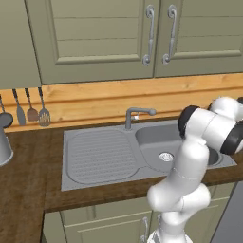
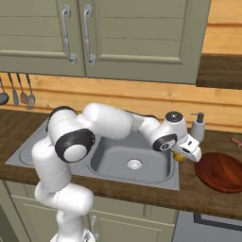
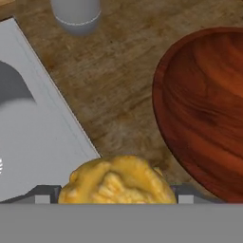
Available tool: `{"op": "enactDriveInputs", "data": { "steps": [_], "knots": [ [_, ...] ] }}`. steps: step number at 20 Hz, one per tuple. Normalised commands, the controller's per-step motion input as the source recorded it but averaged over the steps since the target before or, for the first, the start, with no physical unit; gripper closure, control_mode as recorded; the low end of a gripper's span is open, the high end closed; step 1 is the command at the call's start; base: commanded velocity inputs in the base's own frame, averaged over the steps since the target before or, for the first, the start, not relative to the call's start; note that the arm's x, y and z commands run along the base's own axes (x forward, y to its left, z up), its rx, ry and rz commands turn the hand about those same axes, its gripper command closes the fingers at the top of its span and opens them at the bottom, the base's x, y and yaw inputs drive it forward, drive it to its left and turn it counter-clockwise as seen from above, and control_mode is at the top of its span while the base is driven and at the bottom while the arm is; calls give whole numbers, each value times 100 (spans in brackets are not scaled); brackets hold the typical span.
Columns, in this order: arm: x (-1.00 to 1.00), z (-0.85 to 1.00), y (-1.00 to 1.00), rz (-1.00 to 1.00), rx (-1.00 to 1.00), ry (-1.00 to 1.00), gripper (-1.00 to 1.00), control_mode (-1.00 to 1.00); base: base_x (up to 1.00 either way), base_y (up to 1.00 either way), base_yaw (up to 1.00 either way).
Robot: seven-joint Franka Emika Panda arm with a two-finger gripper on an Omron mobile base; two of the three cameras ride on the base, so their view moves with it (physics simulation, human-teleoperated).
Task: Pick the squash from the sink and place it in the bowl. Then pick the bowl and place it in the microwave. Then close the microwave door and press the start button.
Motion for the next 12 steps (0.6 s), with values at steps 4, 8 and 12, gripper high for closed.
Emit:
{"op": "enactDriveInputs", "data": {
  "steps": [4,8,12],
  "knots": [
    [0,0,-70,-12,-3,-1,100,-100,0,0,0],
    [0,0,-61,-5,0,0,100,-100,0,0,0],
    [0,0,-64,-1,1,0,100,-100,0,0,0]
  ]
}}
